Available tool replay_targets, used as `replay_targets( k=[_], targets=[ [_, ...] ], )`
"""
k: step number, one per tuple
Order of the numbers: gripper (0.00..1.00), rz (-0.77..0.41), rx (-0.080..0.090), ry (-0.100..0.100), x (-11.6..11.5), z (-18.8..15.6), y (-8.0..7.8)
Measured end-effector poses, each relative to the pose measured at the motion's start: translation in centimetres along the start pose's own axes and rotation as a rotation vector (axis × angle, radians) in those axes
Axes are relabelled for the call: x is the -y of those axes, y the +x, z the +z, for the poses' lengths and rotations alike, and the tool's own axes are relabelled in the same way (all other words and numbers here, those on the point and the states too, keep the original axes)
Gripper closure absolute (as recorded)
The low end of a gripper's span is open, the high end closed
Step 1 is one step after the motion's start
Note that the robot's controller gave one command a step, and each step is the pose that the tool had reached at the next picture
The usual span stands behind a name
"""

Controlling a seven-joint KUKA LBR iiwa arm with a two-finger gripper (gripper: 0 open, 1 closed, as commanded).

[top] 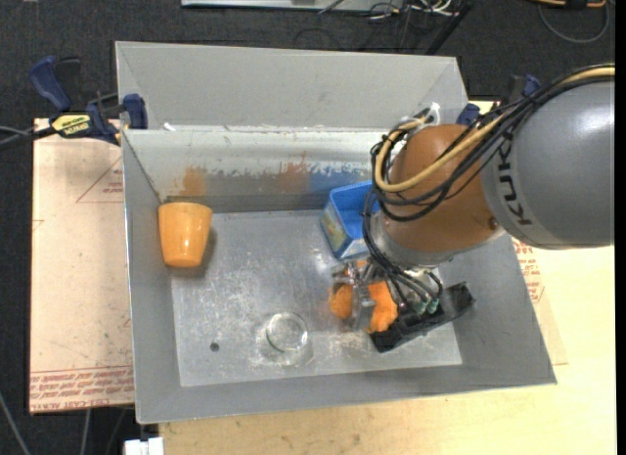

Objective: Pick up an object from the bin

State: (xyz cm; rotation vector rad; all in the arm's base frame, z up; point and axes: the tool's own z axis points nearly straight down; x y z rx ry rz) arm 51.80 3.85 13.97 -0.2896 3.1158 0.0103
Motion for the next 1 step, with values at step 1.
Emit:
replay_targets(
  k=[1],
  targets=[
    [1.0,0.0,0.002,0.0,-0.01,-0.57,-0.05]
  ],
)
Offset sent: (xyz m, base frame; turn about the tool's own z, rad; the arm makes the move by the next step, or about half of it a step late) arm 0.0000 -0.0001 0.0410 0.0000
